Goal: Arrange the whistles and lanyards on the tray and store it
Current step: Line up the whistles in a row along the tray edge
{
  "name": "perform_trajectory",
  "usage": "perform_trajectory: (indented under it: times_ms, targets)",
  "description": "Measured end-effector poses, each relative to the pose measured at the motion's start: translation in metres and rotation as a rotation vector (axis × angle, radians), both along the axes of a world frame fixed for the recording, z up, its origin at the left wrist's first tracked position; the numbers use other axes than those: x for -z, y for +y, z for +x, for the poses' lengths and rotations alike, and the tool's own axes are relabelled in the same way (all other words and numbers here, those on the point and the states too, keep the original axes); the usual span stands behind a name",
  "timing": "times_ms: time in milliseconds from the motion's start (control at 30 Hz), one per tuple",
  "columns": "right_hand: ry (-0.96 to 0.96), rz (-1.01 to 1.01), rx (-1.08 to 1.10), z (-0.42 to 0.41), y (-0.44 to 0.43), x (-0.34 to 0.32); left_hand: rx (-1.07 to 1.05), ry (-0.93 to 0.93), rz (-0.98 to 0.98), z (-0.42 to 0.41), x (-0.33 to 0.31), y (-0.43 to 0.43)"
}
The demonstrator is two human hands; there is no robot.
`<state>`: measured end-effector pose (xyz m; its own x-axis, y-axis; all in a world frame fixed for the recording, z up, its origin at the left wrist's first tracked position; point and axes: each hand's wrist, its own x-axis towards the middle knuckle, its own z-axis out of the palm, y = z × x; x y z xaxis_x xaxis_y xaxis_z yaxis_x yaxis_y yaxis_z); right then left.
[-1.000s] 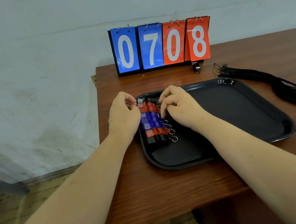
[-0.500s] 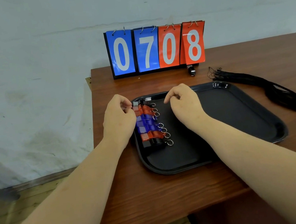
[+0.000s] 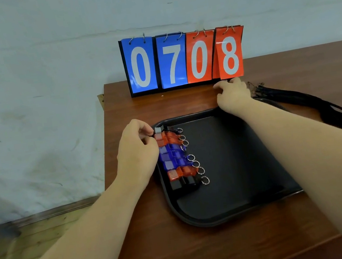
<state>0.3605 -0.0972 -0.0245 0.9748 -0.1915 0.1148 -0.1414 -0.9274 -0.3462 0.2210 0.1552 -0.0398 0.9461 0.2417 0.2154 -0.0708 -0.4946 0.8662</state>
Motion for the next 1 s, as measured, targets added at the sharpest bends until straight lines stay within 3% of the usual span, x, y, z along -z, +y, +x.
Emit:
perform_trajectory:
  times_ms: [200, 367, 467, 600, 700, 800, 1000]
  targets:
    - [0.077, -0.085, 0.010, 0.018, -0.003, -0.001, -0.006, -0.006, 0.004, -0.002, -0.001, 0.000]
    - [-0.088, -0.034, -0.085, 0.015, -0.004, 0.004, -0.002, 0.012, -0.021, -0.001, 0.000, 0.000]
    - [-0.210, 0.103, -0.111, -0.002, 0.001, 0.004, 0.004, 0.011, -0.030, -0.001, -0.001, 0.000]
    - [-0.313, 0.479, -0.169, -0.066, 0.030, -0.016, 0.012, 0.014, -0.038, -0.002, 0.000, 0.000]
    - [-0.200, 0.718, -0.272, -0.140, 0.046, -0.025, 0.014, 0.008, -0.036, -0.002, 0.000, 0.001]
    - [-0.055, 0.832, -0.412, -0.207, 0.050, -0.019, 0.025, 0.001, -0.027, -0.002, -0.001, 0.001]
    - [0.006, 0.631, -0.609, -0.247, 0.049, -0.009, 0.025, -0.012, -0.009, -0.004, 0.000, 0.001]
